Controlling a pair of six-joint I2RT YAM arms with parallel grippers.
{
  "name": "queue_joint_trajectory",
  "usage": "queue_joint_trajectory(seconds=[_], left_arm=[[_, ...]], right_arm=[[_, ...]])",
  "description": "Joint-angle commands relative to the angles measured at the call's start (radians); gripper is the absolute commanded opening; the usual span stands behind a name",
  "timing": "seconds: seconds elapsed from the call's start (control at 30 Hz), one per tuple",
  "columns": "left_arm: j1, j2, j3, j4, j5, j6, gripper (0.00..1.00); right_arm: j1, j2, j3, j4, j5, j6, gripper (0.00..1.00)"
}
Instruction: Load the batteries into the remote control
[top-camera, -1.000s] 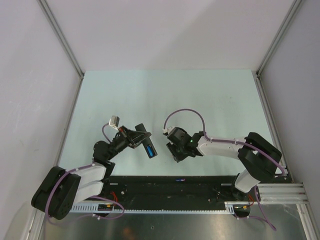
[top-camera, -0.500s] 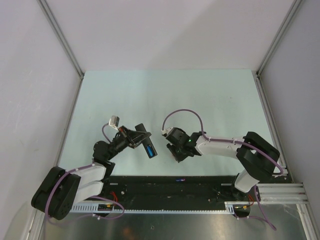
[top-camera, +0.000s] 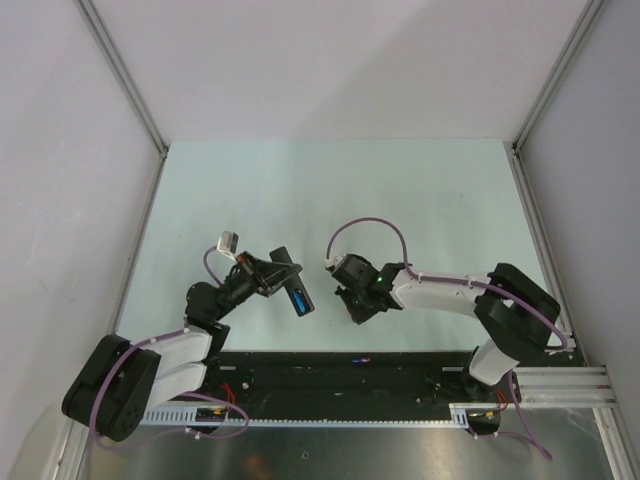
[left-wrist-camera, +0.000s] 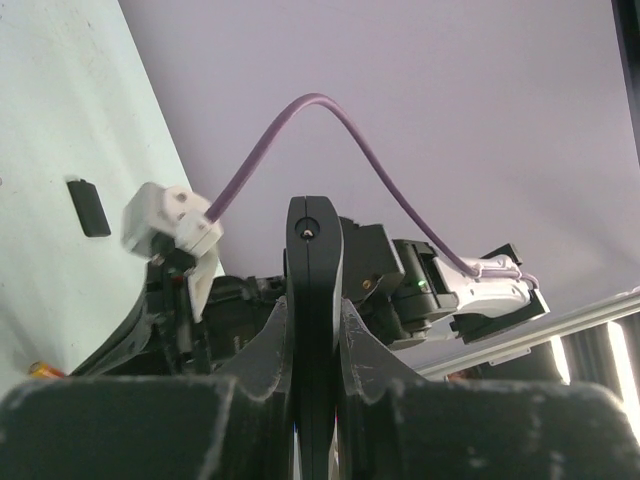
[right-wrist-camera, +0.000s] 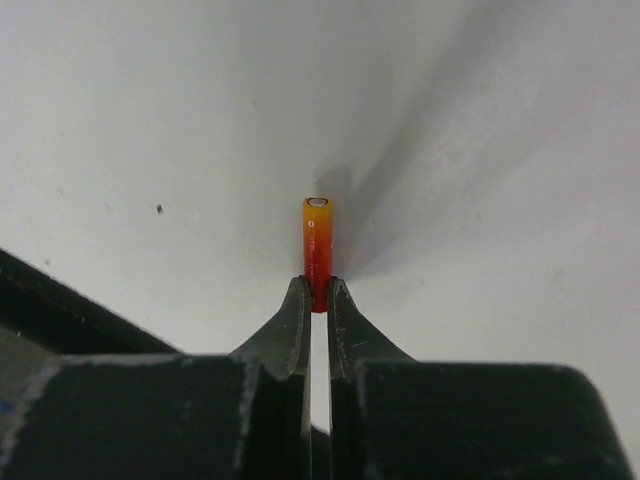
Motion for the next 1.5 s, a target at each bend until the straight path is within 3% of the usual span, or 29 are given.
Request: queue_joint_trajectory(seconds=[0.0, 0.17, 0.3, 0.43, 0.73, 1.07, 1.47], left_arm=[[0.007, 0.015, -0.088, 0.258, 0.0, 0.01, 0.0], [-0.011, 0.107, 0.027, 0.258, -0.055, 0.008, 0.0], [-0.044, 0.211, 0.124, 0.262, -0.078, 0.002, 0.0], [-0.096, 0.341, 0.205, 0.328, -0.089, -0.021, 0.0], [-0.169, 0.415, 0.26, 0.36, -0.104, -0.007, 0.0], [-0.191, 0.415, 0.245, 0.36, -0.124, 0.024, 0.0], [-0.192, 0.4, 0.225, 0.365, -0.15, 0.028, 0.0]], right_arm=[[-0.058, -0.145, 0.05, -0.152, -0.028, 0.1, 0.0], [-0.127, -0.304, 0.212, -0.365, -0.145, 0.163, 0.0], [-0.109, -0.286, 0.459, -0.586, -0.203, 0.162, 0.0], [-0.076, -0.256, 0.581, -0.666, -0.254, 0.168, 0.0], [-0.064, -0.173, 0.635, -0.729, -0.28, 0.123, 0.0], [-0.072, -0.033, 0.751, -0.784, -0.369, 0.125, 0.0], [-0.076, 0.071, 0.811, -0.842, -0.358, 0.131, 0.0]])
